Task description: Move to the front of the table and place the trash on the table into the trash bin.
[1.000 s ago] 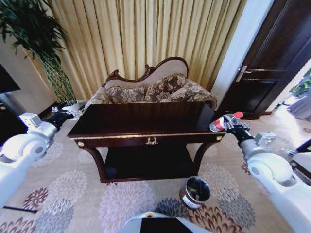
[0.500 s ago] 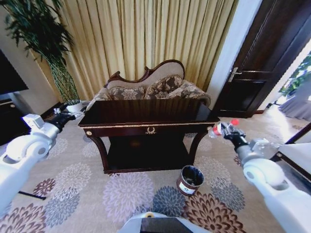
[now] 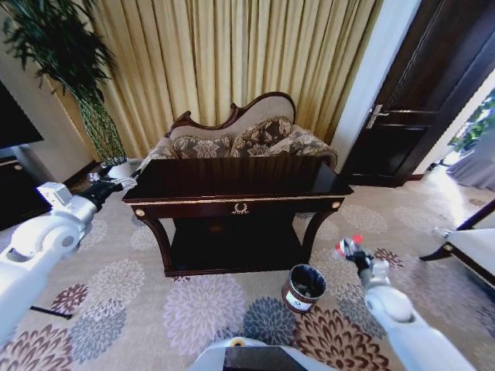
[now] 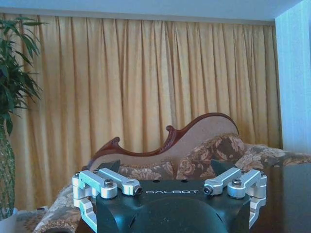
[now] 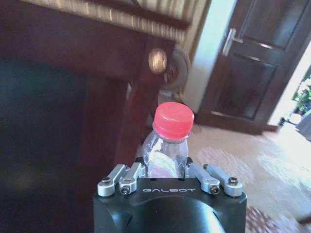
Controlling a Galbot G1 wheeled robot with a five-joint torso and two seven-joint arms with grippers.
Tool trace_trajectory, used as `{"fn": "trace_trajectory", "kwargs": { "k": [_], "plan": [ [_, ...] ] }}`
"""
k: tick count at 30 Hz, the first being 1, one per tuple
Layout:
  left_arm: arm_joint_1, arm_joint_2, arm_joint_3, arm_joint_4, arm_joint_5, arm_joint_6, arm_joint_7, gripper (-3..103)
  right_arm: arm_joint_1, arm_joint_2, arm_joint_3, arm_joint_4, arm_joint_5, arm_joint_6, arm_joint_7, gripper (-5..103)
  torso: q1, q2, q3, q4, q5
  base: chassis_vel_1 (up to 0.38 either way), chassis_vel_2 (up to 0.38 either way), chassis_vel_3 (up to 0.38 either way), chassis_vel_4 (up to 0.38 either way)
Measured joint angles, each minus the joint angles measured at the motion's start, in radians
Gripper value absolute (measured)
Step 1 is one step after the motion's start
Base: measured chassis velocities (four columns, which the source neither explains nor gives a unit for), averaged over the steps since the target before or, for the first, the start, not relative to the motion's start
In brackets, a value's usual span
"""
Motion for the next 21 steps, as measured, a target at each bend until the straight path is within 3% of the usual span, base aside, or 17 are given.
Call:
{"fn": "trace_trajectory", "kwargs": {
  "k": [9, 21],
  "plan": [
    [-0.001, -0.009, 0.019, -0.017, -0.002, 0.003, -0.006, 100, 0.104, 0.126, -0.065, -0.172, -0.112, 0.077, 0.06, 30, 0.0, 0.0, 0.0, 0.0008, -0.0001, 0.0, 0.0, 0.0, 0.0],
    [0.025, -0.011, 0.01, -0.042, -0.007, 0.003, -0.008, 100, 0.141, 0.206, -0.113, -0.201, -0.206, 0.096, 0.071, 33, 0.0, 0.0, 0.0, 0.0002, -0.0001, 0.0, 0.0, 0.0, 0.0]
  ]
}}
